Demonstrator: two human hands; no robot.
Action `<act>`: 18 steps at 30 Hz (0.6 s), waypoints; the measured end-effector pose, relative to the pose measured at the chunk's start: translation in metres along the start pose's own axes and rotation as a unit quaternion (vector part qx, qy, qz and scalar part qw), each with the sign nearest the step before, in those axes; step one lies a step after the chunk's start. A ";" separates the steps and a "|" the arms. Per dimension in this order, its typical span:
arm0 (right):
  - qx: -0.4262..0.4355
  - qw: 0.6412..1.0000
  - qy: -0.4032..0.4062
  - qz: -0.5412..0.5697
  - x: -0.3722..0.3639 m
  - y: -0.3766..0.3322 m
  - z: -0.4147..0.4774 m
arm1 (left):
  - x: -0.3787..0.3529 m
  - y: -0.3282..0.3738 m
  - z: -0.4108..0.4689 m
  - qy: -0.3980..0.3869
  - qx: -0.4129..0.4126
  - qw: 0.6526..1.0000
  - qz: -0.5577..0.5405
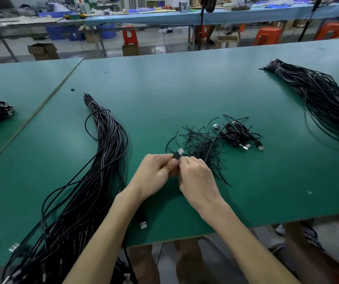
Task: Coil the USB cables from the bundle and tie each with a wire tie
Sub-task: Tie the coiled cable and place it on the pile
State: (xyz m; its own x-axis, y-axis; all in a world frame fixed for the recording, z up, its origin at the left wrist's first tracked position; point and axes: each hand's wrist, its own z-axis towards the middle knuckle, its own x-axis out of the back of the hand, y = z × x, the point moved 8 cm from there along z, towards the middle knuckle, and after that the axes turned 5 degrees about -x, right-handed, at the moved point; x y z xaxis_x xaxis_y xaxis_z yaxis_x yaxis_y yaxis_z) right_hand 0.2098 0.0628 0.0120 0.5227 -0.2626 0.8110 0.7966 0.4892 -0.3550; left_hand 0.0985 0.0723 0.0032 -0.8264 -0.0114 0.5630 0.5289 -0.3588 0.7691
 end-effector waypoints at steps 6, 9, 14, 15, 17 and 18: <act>0.002 0.999 0.033 -0.031 0.000 0.003 0.001 | 0.000 0.010 -0.003 -0.001 -0.068 0.992 0.106; -0.028 0.997 0.061 -0.047 0.002 0.010 0.003 | 0.005 0.009 -0.002 0.018 -0.070 0.978 0.198; -0.025 0.995 0.091 -0.028 0.007 0.009 0.003 | 0.017 0.008 -0.003 0.092 -0.062 0.972 0.208; -0.018 0.996 0.090 -0.016 0.008 0.008 0.003 | 0.018 0.008 -0.004 0.102 -0.061 0.973 0.197; -0.004 0.996 0.093 0.013 0.010 0.005 0.002 | 0.020 0.006 -0.004 0.118 -0.054 0.976 0.176; 0.002 0.995 0.094 0.027 0.012 0.003 0.002 | 0.020 0.007 -0.005 0.124 -0.056 0.976 0.168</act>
State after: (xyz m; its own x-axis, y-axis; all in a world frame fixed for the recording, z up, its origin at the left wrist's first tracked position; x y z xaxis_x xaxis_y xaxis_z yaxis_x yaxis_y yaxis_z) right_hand 0.2182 0.0627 0.0209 0.6131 -0.3856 0.6895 0.7641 0.5109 -0.3938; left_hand 0.0849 0.0655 0.0179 -0.6392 -0.3658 0.6764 0.7646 -0.3965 0.5081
